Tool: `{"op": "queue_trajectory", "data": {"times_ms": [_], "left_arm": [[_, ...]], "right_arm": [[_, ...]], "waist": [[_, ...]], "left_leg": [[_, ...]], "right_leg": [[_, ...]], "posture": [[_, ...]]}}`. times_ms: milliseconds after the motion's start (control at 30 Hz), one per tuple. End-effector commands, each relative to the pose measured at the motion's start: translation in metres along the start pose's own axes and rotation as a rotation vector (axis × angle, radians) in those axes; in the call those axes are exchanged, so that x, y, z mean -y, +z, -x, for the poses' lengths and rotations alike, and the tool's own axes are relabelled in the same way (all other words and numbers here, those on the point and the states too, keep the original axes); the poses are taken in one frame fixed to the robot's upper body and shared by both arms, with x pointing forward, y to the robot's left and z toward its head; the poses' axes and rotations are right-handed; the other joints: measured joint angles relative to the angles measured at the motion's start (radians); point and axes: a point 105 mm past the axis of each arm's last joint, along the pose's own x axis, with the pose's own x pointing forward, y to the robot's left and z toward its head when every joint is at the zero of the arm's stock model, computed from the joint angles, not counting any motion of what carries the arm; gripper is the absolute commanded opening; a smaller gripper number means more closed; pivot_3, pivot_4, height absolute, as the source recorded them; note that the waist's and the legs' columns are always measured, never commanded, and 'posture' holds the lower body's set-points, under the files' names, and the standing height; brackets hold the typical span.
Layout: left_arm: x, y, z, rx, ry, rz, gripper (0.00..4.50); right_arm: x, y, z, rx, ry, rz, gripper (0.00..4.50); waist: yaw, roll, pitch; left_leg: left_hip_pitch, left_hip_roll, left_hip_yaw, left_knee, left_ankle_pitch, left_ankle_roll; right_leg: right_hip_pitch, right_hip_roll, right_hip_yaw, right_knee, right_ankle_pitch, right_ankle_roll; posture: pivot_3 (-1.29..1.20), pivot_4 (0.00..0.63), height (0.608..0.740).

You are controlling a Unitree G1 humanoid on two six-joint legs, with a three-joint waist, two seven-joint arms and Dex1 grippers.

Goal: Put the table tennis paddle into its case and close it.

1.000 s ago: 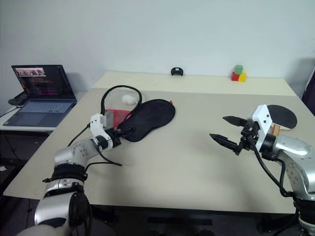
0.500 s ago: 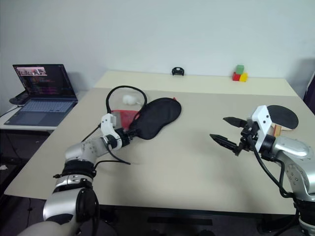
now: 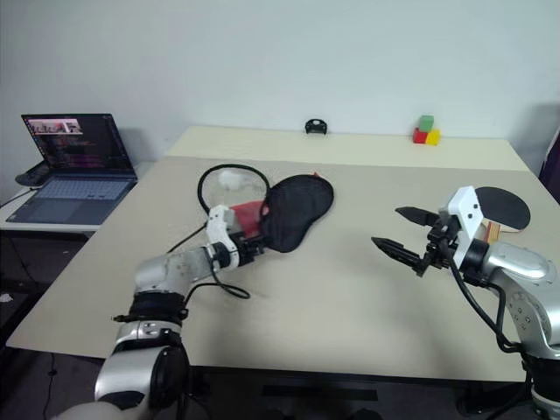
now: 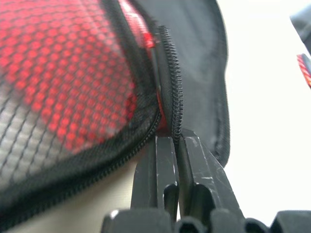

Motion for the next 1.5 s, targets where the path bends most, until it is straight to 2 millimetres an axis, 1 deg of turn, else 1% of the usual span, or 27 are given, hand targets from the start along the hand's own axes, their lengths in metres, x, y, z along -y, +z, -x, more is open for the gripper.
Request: {"op": "queue_trajectory", "data": {"times_ms": [33,267,500,633,767,833,867,900,967,1033,1067,1133,1200,1267,1333,1400,1500], "left_arm": [[0.029,0.000,-0.009,-0.016,-0.104,-0.041,0.04],[0.058,-0.012,-0.029,-0.072,-0.198,-0.072,0.04],[0.075,-0.015,-0.043,-0.085,-0.243,-0.084,0.04],[0.077,-0.014,-0.047,-0.088,-0.250,-0.093,0.04],[0.072,-0.022,-0.047,-0.120,-0.229,-0.155,0.04],[0.067,-0.024,-0.043,-0.123,-0.222,-0.169,0.54],[0.065,-0.025,-0.042,-0.124,-0.217,-0.175,0.69],[0.062,-0.026,-0.040,-0.125,-0.209,-0.188,1.01],[0.055,-0.027,-0.036,-0.128,-0.181,-0.210,1.68],[0.047,-0.027,-0.027,-0.128,-0.159,-0.238,2.38],[0.038,-0.027,-0.017,-0.129,-0.139,-0.264,2.71],[0.029,-0.027,-0.004,-0.134,-0.118,-0.286,3.35],[0.020,-0.027,0.014,-0.133,-0.101,-0.311,3.35],[0.016,-0.025,0.034,-0.122,-0.102,-0.329,3.35],[0.019,-0.023,0.047,-0.108,-0.120,-0.367,3.35],[0.025,-0.018,0.061,-0.068,-0.158,-0.409,3.35],[0.031,-0.006,0.072,0.007,-0.178,-0.399,3.35]], "right_arm": [[-0.001,0.015,0.007,0.038,-0.016,0.042,4.50],[-0.003,0.014,0.012,0.032,-0.036,0.038,4.50],[-0.004,0.013,0.016,0.025,-0.050,0.036,4.50],[-0.005,0.012,0.017,0.025,-0.056,0.035,4.50],[-0.005,0.011,0.018,0.023,-0.059,0.033,4.50],[-0.005,0.011,0.018,0.023,-0.059,0.031,4.50],[-0.005,0.011,0.018,0.022,-0.059,0.030,4.50],[-0.005,0.011,0.018,0.022,-0.058,0.029,4.50],[-0.005,0.010,0.017,0.020,-0.056,0.027,4.50],[-0.004,0.010,0.017,0.019,-0.055,0.024,4.50],[-0.003,0.010,0.017,0.019,-0.055,0.020,4.50],[-0.002,0.009,0.017,0.018,-0.056,0.017,4.50],[-0.001,0.010,0.015,0.023,-0.056,0.007,4.50],[0.000,0.011,0.012,0.034,-0.050,-0.013,4.50],[0.002,0.011,0.009,0.044,-0.051,-0.032,4.50],[0.006,0.011,0.003,0.050,-0.050,-0.045,4.50],[0.009,0.012,-0.005,0.062,-0.046,-0.064,4.50]], "waist": [[0.000,0.000,0.000],[0.000,0.000,0.000],[-0.001,-0.001,0.000],[-0.001,-0.001,0.000],[-0.001,-0.001,0.000],[-0.001,-0.001,0.000],[-0.002,-0.001,0.000],[-0.004,-0.001,0.000],[-0.006,-0.001,0.001],[-0.009,-0.001,0.000],[-0.013,-0.001,0.000],[-0.027,-0.001,0.000],[-0.040,-0.001,0.000],[-0.047,0.000,0.000],[-0.046,0.000,0.000],[-0.039,-0.001,0.001],[-0.028,-0.002,0.001]], "left_leg": [[0.000,0.000,0.000,0.000,0.000,0.000],[0.000,0.000,0.000,0.000,0.000,0.000],[0.000,0.000,0.000,0.000,0.000,0.000],[0.000,0.000,0.000,0.000,0.000,0.000],[0.000,0.000,0.000,0.000,0.000,0.000],[0.000,0.000,0.000,0.000,0.000,0.000],[0.000,0.000,0.001,0.000,0.000,0.000],[0.000,0.000,0.000,0.000,0.000,0.000],[0.000,0.000,0.000,0.000,0.000,0.000],[0.000,0.000,0.000,0.000,0.000,0.000],[0.001,0.000,0.001,0.000,0.000,0.000],[0.002,0.001,0.001,-0.001,0.000,0.000],[0.004,0.001,0.001,-0.001,0.000,0.000],[0.005,0.001,0.002,-0.002,0.000,0.000],[0.006,0.002,0.002,-0.002,0.000,0.000],[0.005,0.002,0.001,-0.002,0.000,0.000],[0.004,0.001,0.001,-0.001,0.000,0.000]], "right_leg": [[0.000,0.000,0.000,0.000,0.000,0.000],[0.000,0.000,0.000,0.000,0.000,0.000],[0.000,0.000,0.000,0.000,0.000,0.000],[0.000,0.000,0.000,0.000,0.000,0.000],[0.000,0.000,0.000,0.000,0.000,0.000],[0.000,0.000,0.000,0.000,0.000,0.000],[0.000,0.000,0.000,0.000,0.000,0.000],[0.000,0.000,0.000,0.000,0.000,0.000],[0.000,0.000,0.000,0.000,0.000,0.000],[0.000,0.000,0.001,0.000,0.000,0.000],[0.000,0.000,0.001,0.000,0.000,0.000],[0.000,0.001,0.003,0.001,0.000,0.000],[0.001,0.002,0.003,0.002,0.000,0.000],[0.001,0.002,0.004,0.002,0.000,0.000],[0.001,0.002,0.004,0.002,0.000,0.000],[0.001,0.002,0.003,0.002,0.000,0.000],[0.001,0.001,0.002,0.001,0.000,0.000]], "posture": [[0.00,0.150,0.740],[0.00,0.150,0.740],[0.00,0.150,0.740],[0.00,0.150,0.740],[0.00,0.150,0.740],[0.00,0.150,0.740],[0.00,0.150,0.740],[0.00,0.150,0.740],[0.00,0.150,0.740],[0.00,0.150,0.740],[0.00,0.150,0.740],[0.00,0.150,0.740],[0.00,0.150,0.740],[0.00,0.150,0.740],[0.00,0.150,0.740],[0.00,0.150,0.740],[0.00,0.150,0.740]]}}
